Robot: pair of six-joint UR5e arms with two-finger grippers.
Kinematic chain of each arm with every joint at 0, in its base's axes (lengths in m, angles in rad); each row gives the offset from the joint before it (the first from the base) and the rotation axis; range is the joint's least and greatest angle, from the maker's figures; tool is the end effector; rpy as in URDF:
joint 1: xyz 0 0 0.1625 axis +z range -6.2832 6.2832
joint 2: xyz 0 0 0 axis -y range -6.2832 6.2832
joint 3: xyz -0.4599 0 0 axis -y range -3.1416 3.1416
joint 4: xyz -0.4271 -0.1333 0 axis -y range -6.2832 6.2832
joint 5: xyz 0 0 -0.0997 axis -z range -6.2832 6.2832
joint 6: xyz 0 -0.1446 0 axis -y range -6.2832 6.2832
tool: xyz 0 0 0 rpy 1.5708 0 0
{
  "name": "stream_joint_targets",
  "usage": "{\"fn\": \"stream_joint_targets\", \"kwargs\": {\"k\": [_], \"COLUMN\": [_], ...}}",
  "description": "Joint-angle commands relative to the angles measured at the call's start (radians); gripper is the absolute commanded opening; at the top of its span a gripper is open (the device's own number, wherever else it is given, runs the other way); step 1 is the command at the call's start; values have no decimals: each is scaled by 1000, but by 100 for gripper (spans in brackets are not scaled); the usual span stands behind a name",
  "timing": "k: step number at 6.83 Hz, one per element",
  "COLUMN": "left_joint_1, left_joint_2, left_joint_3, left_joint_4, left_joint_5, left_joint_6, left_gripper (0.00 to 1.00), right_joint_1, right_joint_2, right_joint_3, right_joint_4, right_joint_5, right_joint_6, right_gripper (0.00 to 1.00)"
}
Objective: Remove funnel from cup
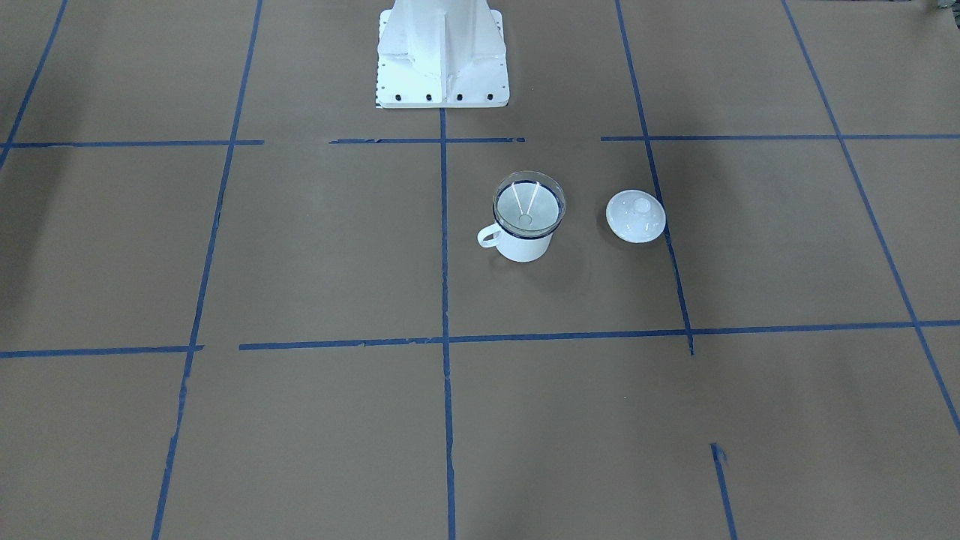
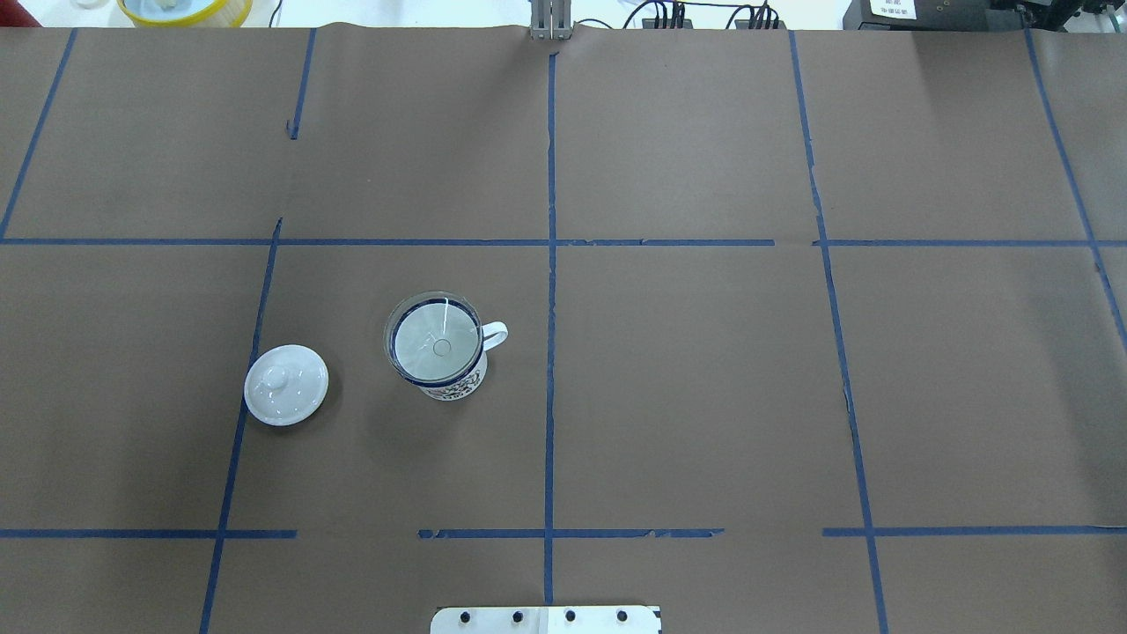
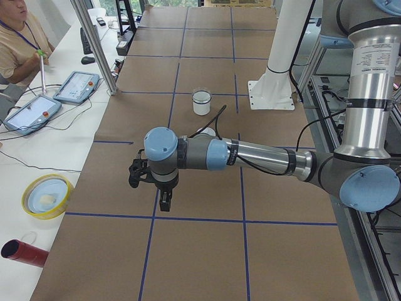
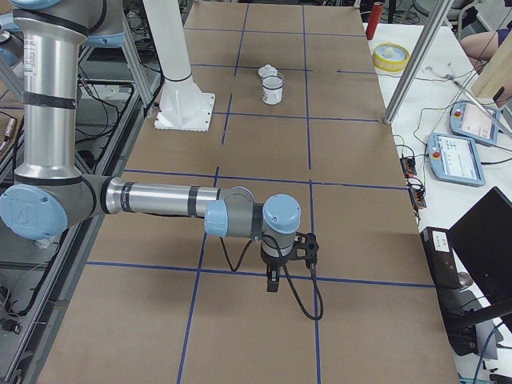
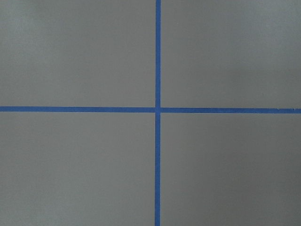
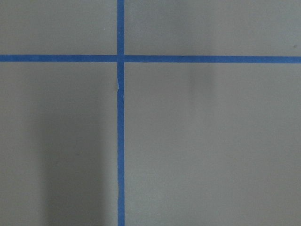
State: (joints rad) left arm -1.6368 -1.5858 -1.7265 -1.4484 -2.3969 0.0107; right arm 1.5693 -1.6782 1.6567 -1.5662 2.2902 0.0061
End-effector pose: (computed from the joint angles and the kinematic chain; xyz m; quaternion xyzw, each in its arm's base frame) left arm -0.0620 -0.5292 0.6429 0.0375 0.4001 -0.0156 0.9156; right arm 0.0373 -0.4756 0.7394 -0.0092 -0.3520 0.0051 0.9360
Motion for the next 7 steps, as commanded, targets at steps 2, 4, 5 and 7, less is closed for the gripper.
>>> {"fn": "stream_joint_targets", "kwargs": {"k": [2,4,5,7], "left_joint_1": [-2,-2,-2,-2], "left_joint_2": [3,3,3,6], "left_joint_3": [-4,-7,10,8], "left_joint_4": [2,2,0,-4], "left_joint_5": [-1,1,1,-2], "left_joint_6": [2,-3,-6,-8], "left_gripper": [100,100,100,100], "right_joint_1": [0,0,0,0], "right_joint_2": [0,0,0,0], "right_joint_3": [0,0,-1,-1], "right_joint_4": [0,0,0,0], "right_joint_5": [0,0,0,0], "right_joint_6": [0,0,0,0], "right_gripper": [100,100,100,100]}}
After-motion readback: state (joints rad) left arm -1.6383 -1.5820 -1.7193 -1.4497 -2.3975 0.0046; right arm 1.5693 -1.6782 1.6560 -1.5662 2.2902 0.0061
